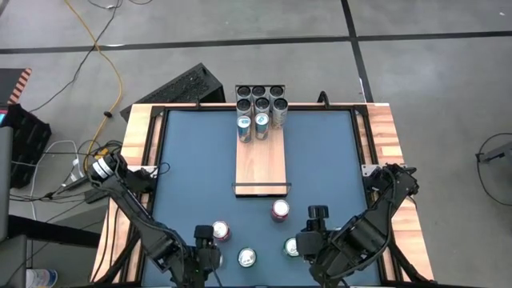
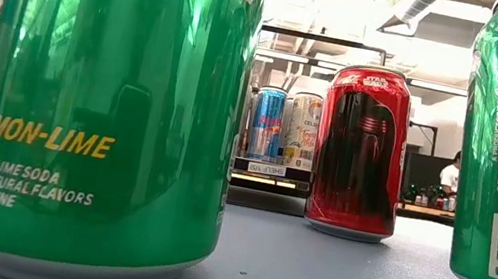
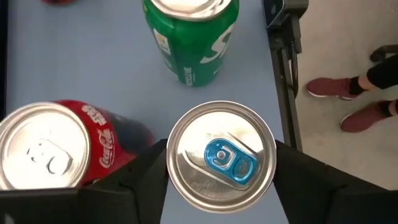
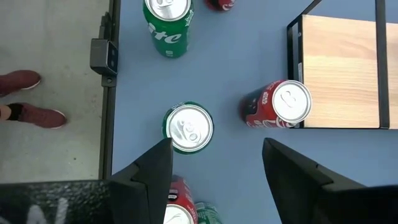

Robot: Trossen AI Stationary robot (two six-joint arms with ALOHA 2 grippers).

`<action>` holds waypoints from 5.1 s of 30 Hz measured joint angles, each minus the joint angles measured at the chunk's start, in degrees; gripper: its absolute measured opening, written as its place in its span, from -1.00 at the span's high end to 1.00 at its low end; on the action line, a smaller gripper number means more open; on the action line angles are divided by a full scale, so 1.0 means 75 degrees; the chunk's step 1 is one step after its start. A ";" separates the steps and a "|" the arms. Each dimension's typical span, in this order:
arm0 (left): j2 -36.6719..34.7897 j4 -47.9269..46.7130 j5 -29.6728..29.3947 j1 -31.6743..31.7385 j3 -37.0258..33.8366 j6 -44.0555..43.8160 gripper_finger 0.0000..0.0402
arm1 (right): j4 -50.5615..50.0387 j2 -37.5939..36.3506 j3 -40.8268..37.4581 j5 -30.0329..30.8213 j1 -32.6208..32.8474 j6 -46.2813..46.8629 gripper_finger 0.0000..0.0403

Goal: Place canned beverage on shelf
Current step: Put the blue soda can on the shelf aligned with the other blue soda cans

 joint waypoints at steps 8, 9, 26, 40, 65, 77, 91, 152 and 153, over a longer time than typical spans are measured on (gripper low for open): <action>-0.0080 0.0067 0.0082 0.0036 0.0277 0.0594 -0.11 | 0.0022 -0.0044 0.0000 0.0343 0.0031 0.0055 -0.14; -0.0126 0.0004 0.0071 0.0036 0.0362 0.0659 -0.11 | 0.0035 -0.0086 0.0000 0.0381 0.0049 0.0055 -0.14; -0.0996 -0.2523 -0.1533 0.0994 0.3622 0.2796 -0.11 | 0.0214 -0.0997 0.0006 0.1949 0.0073 0.0358 -0.14; -0.0943 -0.4184 -0.3335 0.4639 0.5089 -0.0862 -0.11 | -0.0006 -0.1362 0.0004 0.2717 -0.0840 0.1188 -0.14; 0.1113 -0.4183 -0.1661 0.6104 0.4584 -0.1645 -0.16 | -0.0006 -0.3267 0.0006 0.2786 -0.2231 0.0197 -0.14; 0.1929 -0.3256 -0.1147 0.6232 0.4579 -0.1744 -0.17 | -0.0007 -0.3084 0.0002 0.2876 -0.2283 0.0033 -0.14; 0.2043 -0.3083 -0.1597 0.6229 0.4584 -0.1528 -0.29 | -0.0009 -0.3086 0.0000 0.2817 -0.2280 0.0015 -0.14; -0.2471 -0.4384 -0.4757 0.2446 0.4893 -0.0721 -0.31 | 0.3389 -0.0396 -0.1746 -0.0845 -0.5876 -0.1244 -0.32; -0.2474 -0.4381 -0.4759 0.2446 0.4893 -0.0712 -0.31 | 0.3276 -0.0417 -0.1747 -0.0842 -0.5913 -0.1369 -0.34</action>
